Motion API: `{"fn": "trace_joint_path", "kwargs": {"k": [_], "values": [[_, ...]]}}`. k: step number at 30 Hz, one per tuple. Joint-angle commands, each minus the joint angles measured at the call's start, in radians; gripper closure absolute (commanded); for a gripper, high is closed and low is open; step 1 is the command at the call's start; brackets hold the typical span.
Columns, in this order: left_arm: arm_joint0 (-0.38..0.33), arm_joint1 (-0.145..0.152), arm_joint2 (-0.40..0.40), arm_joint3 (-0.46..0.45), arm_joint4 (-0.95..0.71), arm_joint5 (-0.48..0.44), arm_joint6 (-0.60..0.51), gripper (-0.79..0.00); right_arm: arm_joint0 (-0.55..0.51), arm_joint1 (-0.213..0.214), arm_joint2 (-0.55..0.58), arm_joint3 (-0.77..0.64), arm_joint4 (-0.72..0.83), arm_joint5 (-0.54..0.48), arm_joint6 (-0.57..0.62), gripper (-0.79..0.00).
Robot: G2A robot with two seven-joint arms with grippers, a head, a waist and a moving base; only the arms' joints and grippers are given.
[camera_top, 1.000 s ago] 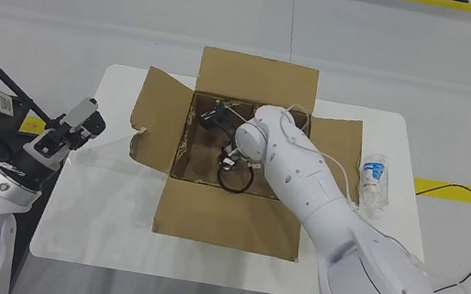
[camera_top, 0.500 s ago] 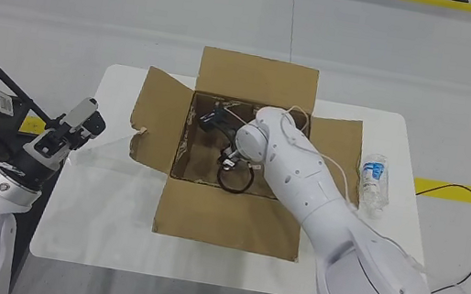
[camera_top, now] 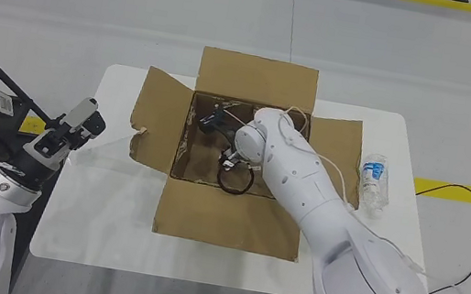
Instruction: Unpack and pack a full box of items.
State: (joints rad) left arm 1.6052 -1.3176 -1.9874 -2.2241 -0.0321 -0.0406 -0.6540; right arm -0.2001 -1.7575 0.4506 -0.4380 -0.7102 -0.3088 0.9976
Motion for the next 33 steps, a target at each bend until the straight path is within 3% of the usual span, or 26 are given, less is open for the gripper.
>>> {"fn": "trace_joint_path", "kwargs": {"k": [1, 6, 15, 22, 28, 33], "values": [[0.000, 0.000, 0.000, 0.000, 0.000, 0.000, 0.000, -0.785, 0.001, -0.002, 0.002, 0.003, -0.003, -0.001, -0.001, -0.129], [0.000, 0.000, 0.000, 0.000, 0.000, 0.000, 0.000, -0.785, 0.010, -0.003, 0.014, 0.008, -0.005, -0.012, -0.005, 0.000], [0.000, 0.000, 0.000, 0.000, 0.000, 0.000, 0.000, -0.785, 0.027, 0.022, 0.060, 0.003, 0.010, -0.094, -0.022, 0.000], [0.000, 0.000, 0.000, 0.000, 0.000, 0.000, 0.000, -0.785, 0.015, 0.083, 0.125, -0.083, 0.015, -0.192, -0.032, 0.000], [0.000, 0.000, 0.000, 0.000, 0.000, 0.000, 0.000, -0.785, -0.065, 0.175, 0.222, -0.301, -0.013, -0.213, 0.015, 0.000], [0.000, 0.000, 0.000, 0.000, 0.000, 0.000, 0.000, -0.785, -0.241, 0.280, 0.375, -0.675, -0.080, -0.159, 0.122, 0.000]]}}
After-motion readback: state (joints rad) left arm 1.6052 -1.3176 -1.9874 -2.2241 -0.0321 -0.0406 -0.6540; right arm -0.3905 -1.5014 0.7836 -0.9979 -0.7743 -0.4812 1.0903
